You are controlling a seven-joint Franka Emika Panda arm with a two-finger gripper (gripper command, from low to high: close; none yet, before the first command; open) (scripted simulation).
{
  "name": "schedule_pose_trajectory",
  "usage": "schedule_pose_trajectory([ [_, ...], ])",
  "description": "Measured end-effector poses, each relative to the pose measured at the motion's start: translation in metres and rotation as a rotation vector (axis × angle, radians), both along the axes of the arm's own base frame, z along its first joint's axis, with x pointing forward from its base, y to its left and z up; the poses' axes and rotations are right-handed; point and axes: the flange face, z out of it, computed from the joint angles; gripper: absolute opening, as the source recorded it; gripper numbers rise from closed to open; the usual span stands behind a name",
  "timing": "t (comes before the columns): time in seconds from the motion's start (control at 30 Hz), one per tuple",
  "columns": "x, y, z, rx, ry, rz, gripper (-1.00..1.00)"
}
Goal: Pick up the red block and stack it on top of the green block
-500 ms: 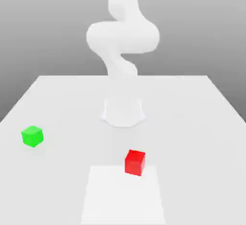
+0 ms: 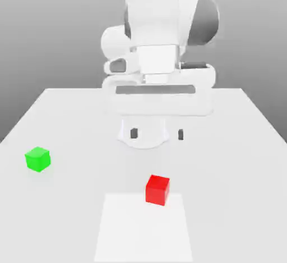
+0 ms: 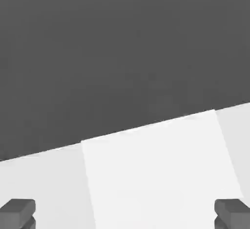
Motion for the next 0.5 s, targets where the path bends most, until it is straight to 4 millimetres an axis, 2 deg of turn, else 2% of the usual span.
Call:
schedule_pose_trajectory([
  [0.07,-0.024,0.004,-0.051,-0.009,0.085,-0.028,0.00],
  [0.13,-0.035,0.006,-0.080,-0.011,0.123,-0.039,0.00],
  [0.43,-0.041,0.007,-0.134,-0.014,0.136,-0.044,0.00],
  [0.47,-0.042,0.007,-0.139,-0.015,0.137,-0.044,-1.00],
  [0.5,-0.042,0.007,-0.139,-0.015,0.137,-0.044,-1.00],
])
